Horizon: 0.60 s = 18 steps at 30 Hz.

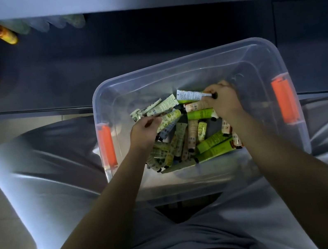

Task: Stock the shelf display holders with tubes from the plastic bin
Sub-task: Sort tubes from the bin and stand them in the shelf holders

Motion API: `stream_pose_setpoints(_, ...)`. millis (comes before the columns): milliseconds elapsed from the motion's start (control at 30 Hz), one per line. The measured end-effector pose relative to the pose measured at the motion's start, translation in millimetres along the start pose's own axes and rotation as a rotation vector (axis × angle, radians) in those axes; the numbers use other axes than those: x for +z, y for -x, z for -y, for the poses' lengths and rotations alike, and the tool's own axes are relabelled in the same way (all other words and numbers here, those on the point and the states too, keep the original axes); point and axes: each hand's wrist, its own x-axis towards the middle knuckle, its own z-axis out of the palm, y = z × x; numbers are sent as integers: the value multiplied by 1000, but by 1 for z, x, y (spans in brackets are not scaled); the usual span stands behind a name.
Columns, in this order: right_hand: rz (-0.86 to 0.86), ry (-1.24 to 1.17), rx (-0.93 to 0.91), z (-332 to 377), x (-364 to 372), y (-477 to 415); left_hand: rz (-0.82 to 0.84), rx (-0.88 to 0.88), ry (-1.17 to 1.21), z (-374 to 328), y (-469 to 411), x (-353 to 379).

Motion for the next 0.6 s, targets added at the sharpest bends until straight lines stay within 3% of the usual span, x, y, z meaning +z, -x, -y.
stream_pose_setpoints(167,16,-150,-12,8,-17,24,-11,-22,288,-8,15,-8)
stream_pose_setpoints(333,-5,-387,66,17,-27,57,150,-83,570,-15,32,-11)
stream_pose_setpoints(600,159,-1245,229,38,-37,120,232,-104,721,-16,72,-17)
